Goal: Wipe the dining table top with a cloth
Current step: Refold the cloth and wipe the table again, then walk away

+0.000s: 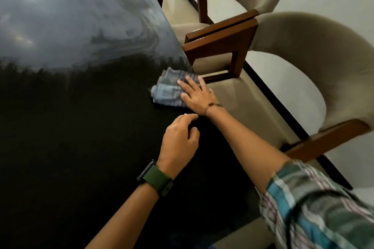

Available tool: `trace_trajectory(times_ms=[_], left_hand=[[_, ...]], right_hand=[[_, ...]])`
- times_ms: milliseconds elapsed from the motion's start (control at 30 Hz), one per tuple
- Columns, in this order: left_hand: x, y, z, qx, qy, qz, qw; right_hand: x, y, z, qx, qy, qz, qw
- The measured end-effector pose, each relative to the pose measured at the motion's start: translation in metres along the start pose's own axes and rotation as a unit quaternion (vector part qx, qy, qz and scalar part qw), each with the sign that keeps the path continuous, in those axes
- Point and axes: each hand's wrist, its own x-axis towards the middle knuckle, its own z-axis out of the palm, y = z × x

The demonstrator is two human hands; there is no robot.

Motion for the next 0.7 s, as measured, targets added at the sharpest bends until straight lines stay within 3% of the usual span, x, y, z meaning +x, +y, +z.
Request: trace_trajectory(times_ms=[167,467,567,700], left_hand=[[-0.006,0.007,0.002,0.012,-0.006,-0.007,1.000],[0.000,0.018,0.017,-0.022,-0.042,-0.015,0.999],[0.005,0.026,0.027,-0.027,-0.056,-0.017,0.998],[0.011,0.035,0.036,-0.016,-0.071,-0.013,0.997]], right_hand=[[-0.021,0.010,0.010,0.009,0.007,-0.031,0.999],[-0.278,0.029,0.073,0.056,0.067,0.019,0.996],[-0.271,0.027,0.074,0.050,0.065,0.044,0.996],[-0.193,0.015,0.046,0.040,0.077,0.056,0.995]])
